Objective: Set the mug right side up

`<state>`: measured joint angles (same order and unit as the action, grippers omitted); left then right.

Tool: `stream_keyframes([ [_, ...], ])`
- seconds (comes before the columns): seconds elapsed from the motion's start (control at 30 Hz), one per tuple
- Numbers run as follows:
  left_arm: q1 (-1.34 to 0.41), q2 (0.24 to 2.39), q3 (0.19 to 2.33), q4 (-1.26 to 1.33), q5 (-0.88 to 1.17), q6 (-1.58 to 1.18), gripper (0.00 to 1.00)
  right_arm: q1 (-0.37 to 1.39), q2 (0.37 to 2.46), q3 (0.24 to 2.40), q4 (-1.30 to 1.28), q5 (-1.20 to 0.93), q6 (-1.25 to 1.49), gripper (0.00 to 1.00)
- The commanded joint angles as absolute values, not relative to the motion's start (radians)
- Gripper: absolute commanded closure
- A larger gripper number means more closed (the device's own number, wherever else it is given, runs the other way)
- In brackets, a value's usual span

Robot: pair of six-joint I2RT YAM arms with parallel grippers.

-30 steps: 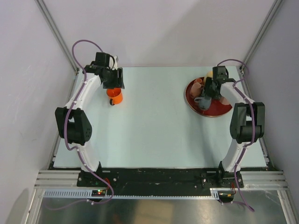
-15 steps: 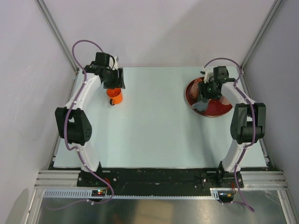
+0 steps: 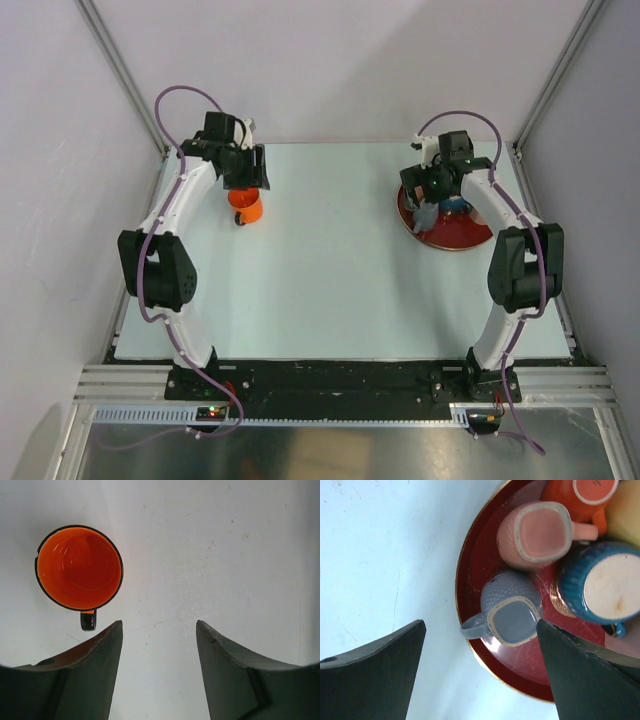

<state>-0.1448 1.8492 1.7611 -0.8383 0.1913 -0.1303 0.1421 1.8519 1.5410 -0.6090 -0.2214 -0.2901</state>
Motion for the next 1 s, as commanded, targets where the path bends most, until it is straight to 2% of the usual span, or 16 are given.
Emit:
stream_keyframes([
  [0.0, -0.149, 1.818, 1.765, -0.815, 0.221, -0.128, 0.35, 0.158, 1.783, 1.581, -0.665, -0.103, -0.125, 0.01],
  [0.17, -0.152, 1.817, 1.768, -0.811, 0.224, -0.130, 0.35, 0.152, 1.780, 1.557, -0.702, 0.047, 0.073, 0.03],
  [0.47, -0.153, 1.792, 1.747, -0.813, 0.212, -0.123, 0.35, 0.169, 1.830, 1.492, -0.664, 0.117, 0.241, 0.22],
  [0.73, -0.154, 1.755, 1.718, -0.811, 0.189, -0.102, 0.34, 0.178, 1.900, 1.475, -0.625, 0.170, 0.258, 0.30],
  [0.97, -0.155, 1.734, 1.703, -0.811, 0.175, -0.086, 0.34, 0.159, 1.908, 1.427, -0.612, 0.148, 0.244, 0.45],
])
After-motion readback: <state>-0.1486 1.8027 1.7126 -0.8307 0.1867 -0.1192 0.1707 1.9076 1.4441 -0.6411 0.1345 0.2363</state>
